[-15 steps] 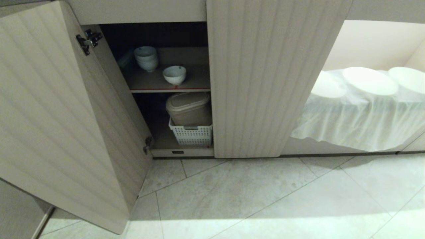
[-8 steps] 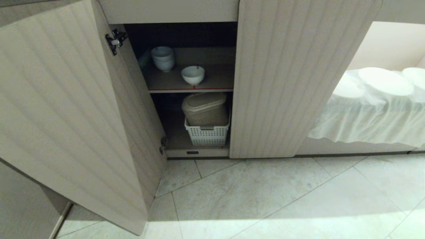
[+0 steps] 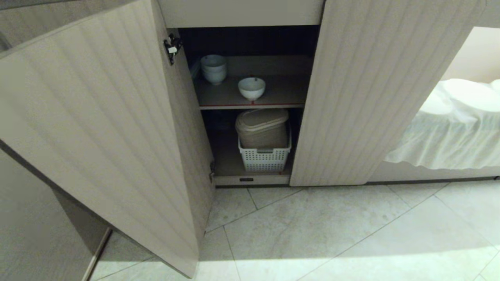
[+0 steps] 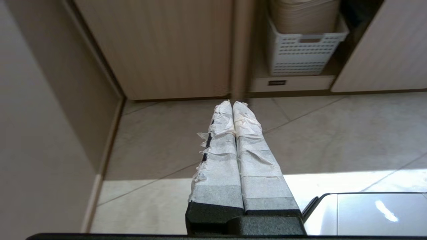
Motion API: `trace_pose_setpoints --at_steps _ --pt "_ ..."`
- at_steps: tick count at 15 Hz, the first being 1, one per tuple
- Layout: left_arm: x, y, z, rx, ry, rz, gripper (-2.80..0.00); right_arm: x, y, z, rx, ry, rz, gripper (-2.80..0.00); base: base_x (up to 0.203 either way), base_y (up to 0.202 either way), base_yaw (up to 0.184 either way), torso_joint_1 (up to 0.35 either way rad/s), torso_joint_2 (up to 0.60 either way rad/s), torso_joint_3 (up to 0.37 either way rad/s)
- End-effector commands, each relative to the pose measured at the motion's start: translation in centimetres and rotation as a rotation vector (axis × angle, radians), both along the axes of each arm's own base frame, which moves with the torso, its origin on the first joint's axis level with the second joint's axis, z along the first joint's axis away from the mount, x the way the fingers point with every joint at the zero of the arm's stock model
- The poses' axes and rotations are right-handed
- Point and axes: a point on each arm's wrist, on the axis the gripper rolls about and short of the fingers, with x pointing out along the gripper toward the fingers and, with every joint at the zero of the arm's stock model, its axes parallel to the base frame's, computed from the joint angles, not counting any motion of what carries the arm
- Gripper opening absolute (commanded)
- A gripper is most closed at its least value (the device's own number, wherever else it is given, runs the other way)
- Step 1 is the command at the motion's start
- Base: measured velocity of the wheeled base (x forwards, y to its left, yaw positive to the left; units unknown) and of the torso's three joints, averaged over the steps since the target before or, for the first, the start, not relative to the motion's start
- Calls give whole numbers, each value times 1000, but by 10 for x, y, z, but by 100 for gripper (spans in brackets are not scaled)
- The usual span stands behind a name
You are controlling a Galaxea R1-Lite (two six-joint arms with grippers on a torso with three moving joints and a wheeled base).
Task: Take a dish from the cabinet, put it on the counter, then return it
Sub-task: Close the cabinet door
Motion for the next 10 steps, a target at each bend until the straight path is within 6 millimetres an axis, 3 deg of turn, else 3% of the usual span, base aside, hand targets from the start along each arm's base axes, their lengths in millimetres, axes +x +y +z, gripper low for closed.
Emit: trace_pose_setpoints --at_steps 1,4,10 --pt "0 0 0 2 2 0 -280 0 0 0 1 -1 1 -280 0 190 -2 2 2 2" --pt "0 0 0 2 1 0 -280 0 0 0 1 -1 -1 -280 0 137 -1 6 0 0" --pt "0 0 0 0 0 -1 -280 0 0 0 1 -1 1 -280 0 0 0 0 0 0"
